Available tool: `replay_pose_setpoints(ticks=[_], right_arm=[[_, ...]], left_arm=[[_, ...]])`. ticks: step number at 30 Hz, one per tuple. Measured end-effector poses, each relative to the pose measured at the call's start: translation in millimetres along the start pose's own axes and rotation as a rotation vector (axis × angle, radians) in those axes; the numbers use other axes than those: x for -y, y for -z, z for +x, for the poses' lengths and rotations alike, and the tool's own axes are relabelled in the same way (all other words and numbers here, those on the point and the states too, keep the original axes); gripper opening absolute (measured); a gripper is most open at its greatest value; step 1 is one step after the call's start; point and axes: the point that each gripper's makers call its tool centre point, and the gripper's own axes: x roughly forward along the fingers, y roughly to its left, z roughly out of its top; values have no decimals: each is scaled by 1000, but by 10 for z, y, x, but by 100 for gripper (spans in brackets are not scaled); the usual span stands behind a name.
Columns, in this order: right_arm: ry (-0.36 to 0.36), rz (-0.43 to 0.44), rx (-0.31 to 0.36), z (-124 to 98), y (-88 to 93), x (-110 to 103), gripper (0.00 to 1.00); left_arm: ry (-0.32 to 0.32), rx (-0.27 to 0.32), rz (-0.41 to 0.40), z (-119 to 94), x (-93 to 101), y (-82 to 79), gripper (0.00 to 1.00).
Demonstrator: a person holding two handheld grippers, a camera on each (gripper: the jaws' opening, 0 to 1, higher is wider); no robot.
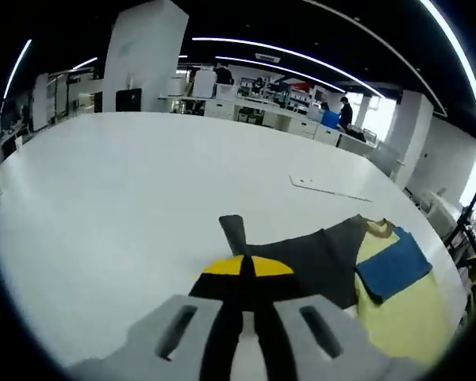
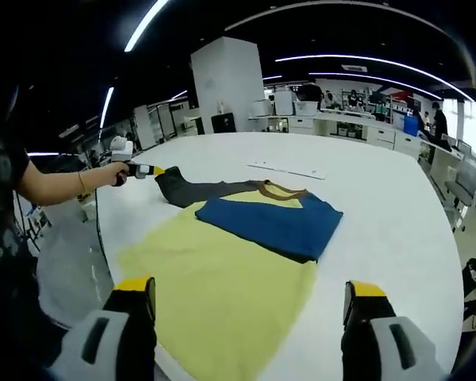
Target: Fold the garment on the visible template until the final outline fits inside the template.
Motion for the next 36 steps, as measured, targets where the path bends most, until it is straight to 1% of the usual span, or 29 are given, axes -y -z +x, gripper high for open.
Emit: replay_pose_setpoints(ticks=[4,9,11,12,15,21,26,30,32,36], right_arm=[[-18,-12,-4,22,11,-67,100],[-38,-15,-7,76,30,-136,100],[-45,-16,-4,84,27,-158,100],[-47,-16,-2,85,25,-165,100],[-50,-19,2,75,20,-175,100],[-49,-44,-9,28,60,-159,100],[-43,-32,-9,-15,98,-134,100],[-38,-19,-8,-24,124,-124,100],[-40,-20,-15,-30,146,-125,100],[-35,-26,-24,-59,176,-107,100]], left_arm=[[20,10,8,20,136,-83,0],[51,18,9,84,387,-156,0],[71,21,13,120,491,-183,0],[74,21,14,126,510,-188,0],[90,26,22,158,658,-225,0],[120,22,18,216,892,-237,0],[143,21,32,248,1054,-265,0],[170,24,48,282,1224,-289,0],[185,18,47,297,1299,-285,0],[217,18,70,326,1483,-295,0]])
